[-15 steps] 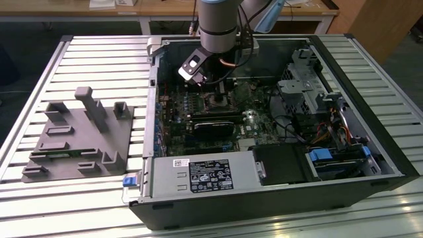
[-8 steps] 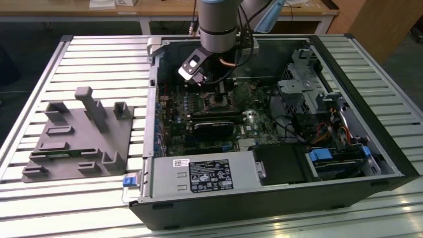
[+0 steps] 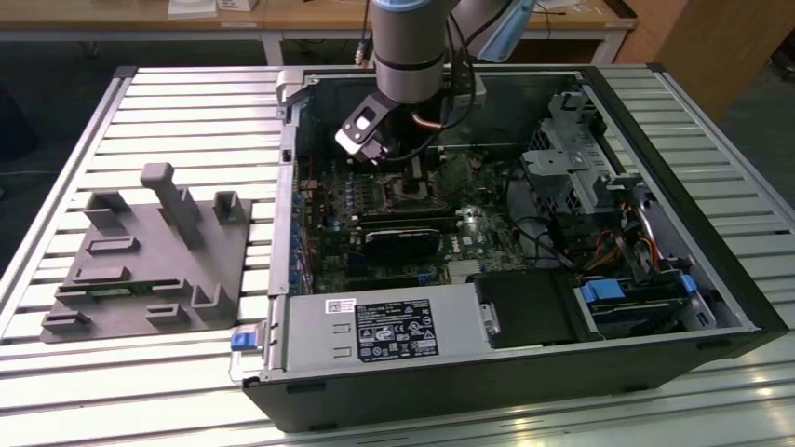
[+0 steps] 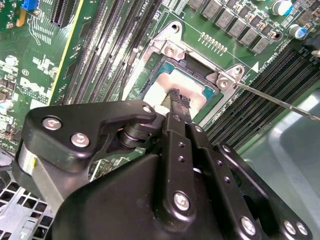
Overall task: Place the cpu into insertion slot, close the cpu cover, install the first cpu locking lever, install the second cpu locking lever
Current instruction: 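Place the cpu into insertion slot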
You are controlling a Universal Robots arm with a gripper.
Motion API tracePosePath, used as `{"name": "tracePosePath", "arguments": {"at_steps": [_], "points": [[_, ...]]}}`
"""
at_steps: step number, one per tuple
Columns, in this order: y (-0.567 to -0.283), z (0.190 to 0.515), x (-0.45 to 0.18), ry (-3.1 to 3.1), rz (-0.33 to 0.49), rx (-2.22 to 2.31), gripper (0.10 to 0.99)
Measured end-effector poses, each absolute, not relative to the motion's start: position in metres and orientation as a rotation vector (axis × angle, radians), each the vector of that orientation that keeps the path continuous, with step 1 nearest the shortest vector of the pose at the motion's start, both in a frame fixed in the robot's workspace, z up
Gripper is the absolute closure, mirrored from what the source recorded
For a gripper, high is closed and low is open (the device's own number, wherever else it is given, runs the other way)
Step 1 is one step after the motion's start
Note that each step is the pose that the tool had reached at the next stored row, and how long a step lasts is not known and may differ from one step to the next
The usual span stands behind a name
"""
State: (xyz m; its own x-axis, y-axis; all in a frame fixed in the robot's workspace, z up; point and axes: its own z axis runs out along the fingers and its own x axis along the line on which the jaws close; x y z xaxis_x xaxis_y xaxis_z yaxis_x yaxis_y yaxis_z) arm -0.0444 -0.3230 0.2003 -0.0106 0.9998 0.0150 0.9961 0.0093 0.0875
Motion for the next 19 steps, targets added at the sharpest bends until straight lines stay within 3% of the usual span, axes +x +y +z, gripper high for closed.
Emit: {"name": "tracePosePath", "arguments": {"at_steps": [19], "points": [[-0.3230, 0.2091, -0.0444, 2.195, 0.113, 2.173, 0.980]]}}
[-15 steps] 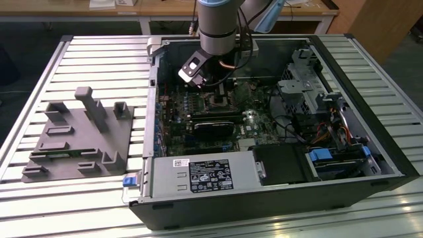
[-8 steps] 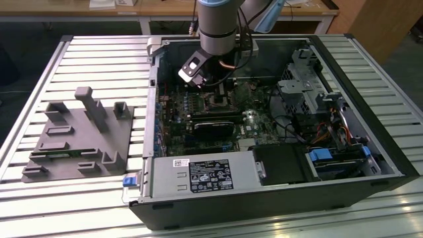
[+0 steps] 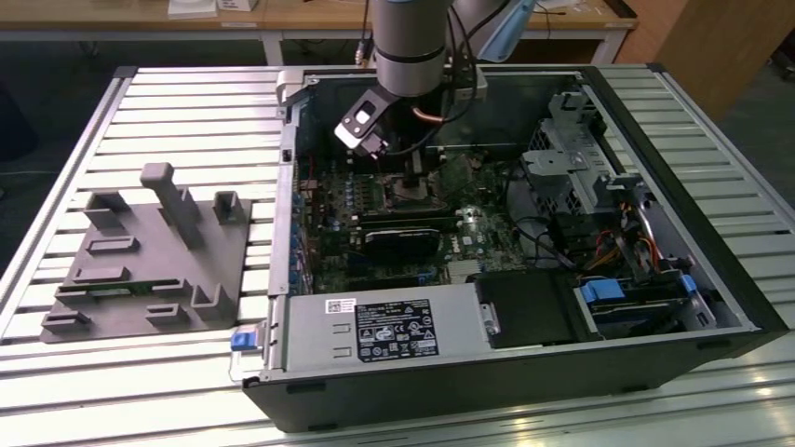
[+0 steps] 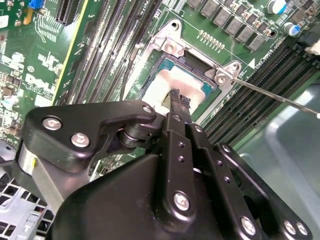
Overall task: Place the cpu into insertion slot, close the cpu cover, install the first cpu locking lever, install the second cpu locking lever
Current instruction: 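Place the cpu into insertion slot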
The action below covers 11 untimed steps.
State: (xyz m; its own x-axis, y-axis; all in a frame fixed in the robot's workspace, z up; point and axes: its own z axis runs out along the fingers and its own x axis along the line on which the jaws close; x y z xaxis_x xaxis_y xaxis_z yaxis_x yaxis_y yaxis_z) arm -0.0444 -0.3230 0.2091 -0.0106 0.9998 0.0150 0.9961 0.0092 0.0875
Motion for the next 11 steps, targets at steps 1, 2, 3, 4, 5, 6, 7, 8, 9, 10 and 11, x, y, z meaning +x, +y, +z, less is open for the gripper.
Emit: {"name": "tracePosePath", "arguments": {"at_steps": [1, 2, 3, 4, 5, 6, 7, 8, 9, 10, 11], "points": [[-0.3230, 0.2100, -0.0444, 2.195, 0.112, 2.173, 0.980], [-0.3230, 0.2105, -0.0444, 2.195, 0.113, 2.173, 0.980], [-0.3230, 0.2110, -0.0444, 2.195, 0.113, 2.173, 0.980], [-0.3230, 0.2114, -0.0444, 2.195, 0.113, 2.173, 0.980], [-0.3230, 0.2118, -0.0444, 2.195, 0.113, 2.173, 0.980], [-0.3230, 0.2124, -0.0444, 2.195, 0.113, 2.173, 0.980], [-0.3230, 0.2130, -0.0444, 2.195, 0.112, 2.173, 0.980], [-0.3230, 0.2139, -0.0444, 2.195, 0.112, 2.173, 0.980], [-0.3230, 0.2151, -0.0444, 2.195, 0.113, 2.173, 0.980], [-0.3230, 0.2164, -0.0444, 2.195, 0.113, 2.173, 0.980], [-0.3230, 0.2177, -0.0444, 2.195, 0.113, 2.173, 0.980]]}}
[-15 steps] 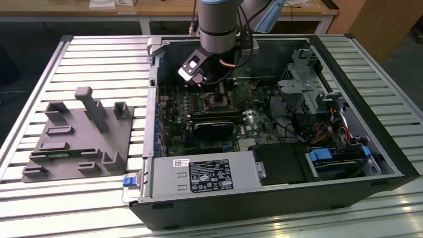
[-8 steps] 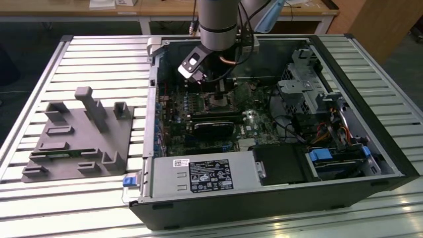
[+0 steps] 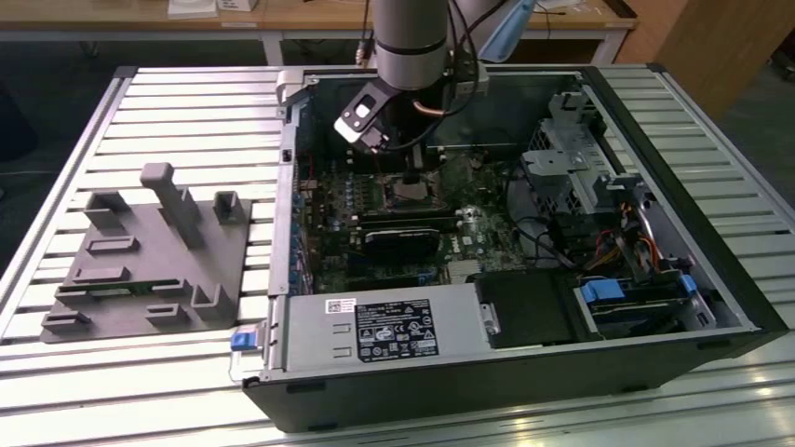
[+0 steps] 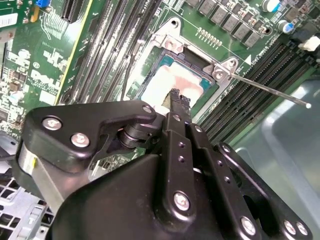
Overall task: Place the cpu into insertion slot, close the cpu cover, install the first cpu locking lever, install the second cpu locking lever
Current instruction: 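Place the cpu into insertion slot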
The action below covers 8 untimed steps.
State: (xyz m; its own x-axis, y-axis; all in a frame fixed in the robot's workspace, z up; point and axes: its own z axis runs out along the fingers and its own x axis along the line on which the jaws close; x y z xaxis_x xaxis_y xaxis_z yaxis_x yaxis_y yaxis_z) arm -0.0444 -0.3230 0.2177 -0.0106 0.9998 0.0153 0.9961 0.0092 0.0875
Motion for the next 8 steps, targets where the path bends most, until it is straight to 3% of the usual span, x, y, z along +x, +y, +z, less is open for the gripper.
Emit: {"name": "tracePosePath", "arguments": {"at_steps": [8], "points": [[-0.323, 0.230, -0.044, 2.195, 0.113, 2.173, 0.980]]}}
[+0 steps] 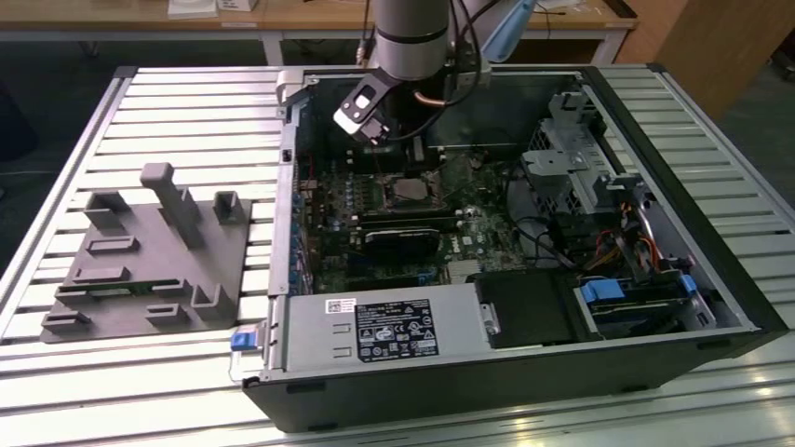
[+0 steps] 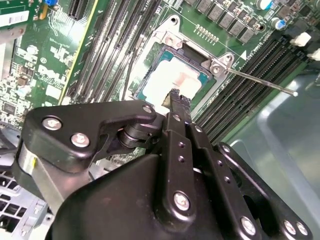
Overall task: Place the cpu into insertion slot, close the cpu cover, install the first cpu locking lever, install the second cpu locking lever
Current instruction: 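Place the cpu into insertion slot, then close the cpu cover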
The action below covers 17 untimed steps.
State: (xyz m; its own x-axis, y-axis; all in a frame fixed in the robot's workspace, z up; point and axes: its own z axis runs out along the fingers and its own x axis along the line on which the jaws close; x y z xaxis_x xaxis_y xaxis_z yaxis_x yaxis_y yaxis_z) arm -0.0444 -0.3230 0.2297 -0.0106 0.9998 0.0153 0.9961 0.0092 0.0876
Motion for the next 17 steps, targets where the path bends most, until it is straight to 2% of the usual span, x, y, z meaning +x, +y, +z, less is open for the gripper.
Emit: {"name": "tracePosePath", "arguments": {"at_steps": [17], "points": [[-0.3230, 0.2399, -0.0444, 2.195, 0.113, 2.173, 0.980]]}}
